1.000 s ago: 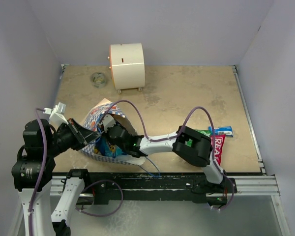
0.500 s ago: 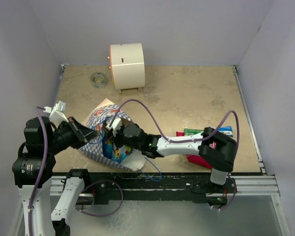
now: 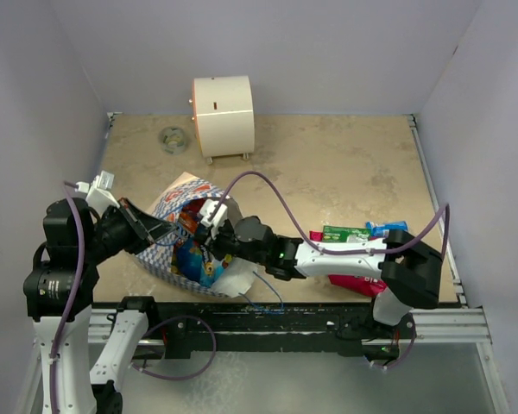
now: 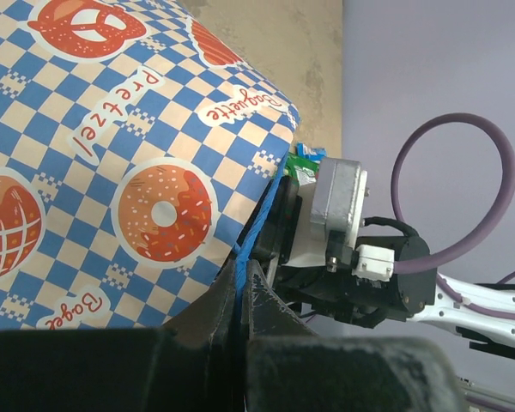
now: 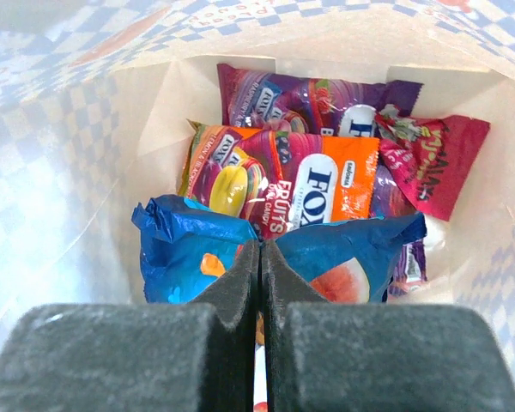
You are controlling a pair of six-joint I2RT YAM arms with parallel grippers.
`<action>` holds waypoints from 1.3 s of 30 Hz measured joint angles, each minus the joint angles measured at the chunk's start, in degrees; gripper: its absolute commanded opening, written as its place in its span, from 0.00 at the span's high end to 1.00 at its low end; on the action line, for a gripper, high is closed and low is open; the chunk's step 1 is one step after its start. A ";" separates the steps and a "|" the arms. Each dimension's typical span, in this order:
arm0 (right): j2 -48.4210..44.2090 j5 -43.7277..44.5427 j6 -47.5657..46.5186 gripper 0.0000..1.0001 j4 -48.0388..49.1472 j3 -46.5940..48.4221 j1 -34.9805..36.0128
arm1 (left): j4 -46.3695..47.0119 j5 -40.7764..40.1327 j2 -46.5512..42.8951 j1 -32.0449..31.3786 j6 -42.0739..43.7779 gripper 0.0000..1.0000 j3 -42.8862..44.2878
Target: Take the snacks out of the paper bag
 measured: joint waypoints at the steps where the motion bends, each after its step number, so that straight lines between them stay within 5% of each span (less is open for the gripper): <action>1: -0.52 0.59 0.11 1.00 -0.02 -0.39 0.00 | 0.15 -0.02 0.13 0.00 -0.02 1.00 0.00; 15: -4.44 10.56 2.49 1.00 0.17 -7.21 0.07 | 0.28 0.20 1.51 0.00 0.09 1.00 0.00; 23: -17.86 7.80 3.02 1.00 -4.37 -17.86 0.13 | 0.68 0.33 2.95 0.00 0.61 1.00 0.02; 34: -25.38 1.01 -2.01 0.65 -10.69 -22.77 0.22 | 0.70 1.14 5.11 0.00 2.16 1.00 0.37; 39: -25.03 -1.51 -10.58 0.38 -15.72 -19.91 0.22 | 0.68 1.46 5.14 0.00 2.16 1.00 0.79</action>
